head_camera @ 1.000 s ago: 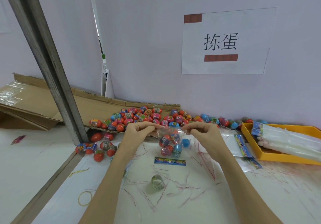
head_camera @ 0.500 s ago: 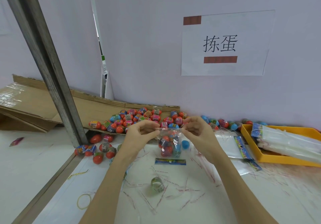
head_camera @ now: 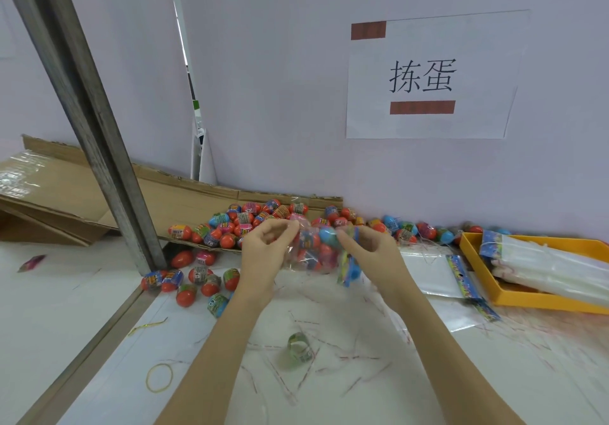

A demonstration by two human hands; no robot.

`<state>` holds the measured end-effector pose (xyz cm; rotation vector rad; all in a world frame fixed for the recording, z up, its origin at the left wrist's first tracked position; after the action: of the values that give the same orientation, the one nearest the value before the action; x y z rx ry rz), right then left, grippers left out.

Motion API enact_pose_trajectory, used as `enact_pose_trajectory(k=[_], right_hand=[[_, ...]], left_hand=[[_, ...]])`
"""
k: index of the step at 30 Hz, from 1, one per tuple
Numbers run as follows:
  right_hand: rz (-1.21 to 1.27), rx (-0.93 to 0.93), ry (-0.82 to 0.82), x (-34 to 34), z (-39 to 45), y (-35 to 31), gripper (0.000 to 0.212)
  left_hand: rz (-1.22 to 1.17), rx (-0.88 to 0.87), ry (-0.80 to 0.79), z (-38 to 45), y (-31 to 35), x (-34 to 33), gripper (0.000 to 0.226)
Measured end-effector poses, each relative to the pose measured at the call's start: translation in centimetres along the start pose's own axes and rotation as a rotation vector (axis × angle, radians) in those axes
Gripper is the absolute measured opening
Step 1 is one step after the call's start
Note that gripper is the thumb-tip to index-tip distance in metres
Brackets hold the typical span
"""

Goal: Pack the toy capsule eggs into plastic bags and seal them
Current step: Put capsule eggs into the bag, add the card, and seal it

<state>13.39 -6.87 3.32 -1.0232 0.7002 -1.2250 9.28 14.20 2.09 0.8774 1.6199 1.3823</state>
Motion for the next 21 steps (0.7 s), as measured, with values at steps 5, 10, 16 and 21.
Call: enact_pose_trajectory(k=[5, 10, 16, 21], right_hand=[[0.132, -0.088, 0.073, -0.1, -0.1, 1.0, 0.022], [0.097, 0.004, 0.082, 0.1, 0.0, 0.2, 0.014], [-0.008, 0.117, 0.281, 1.7, 0.3, -0.2, 0.027], [-0.021, 0.136, 0.292, 1.4, 0.2, -0.6, 0.02]], left_hand=[[-0.011, 0.071, -0.047, 0.0, -0.2, -0.5, 0.007], [-0.013, 0.043, -0.073, -0.4, 0.1, -0.8, 0.011], [-0.081, 0.04, -0.085, -0.3, 0.1, -0.7, 0.02], [-0.066, 0.058, -0.145, -0.7, 0.3, -1.5, 0.032]])
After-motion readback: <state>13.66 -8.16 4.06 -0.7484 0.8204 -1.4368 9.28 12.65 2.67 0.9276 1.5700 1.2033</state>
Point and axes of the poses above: each hand's wrist, its own z-axis towards the middle knuckle, its own x-axis out of the back of the hand, y = z × x, the point moved 8 cm from there along z, towards the middle knuckle, and after that the axes turned 12 degrees about x, right-handed, at the moved point
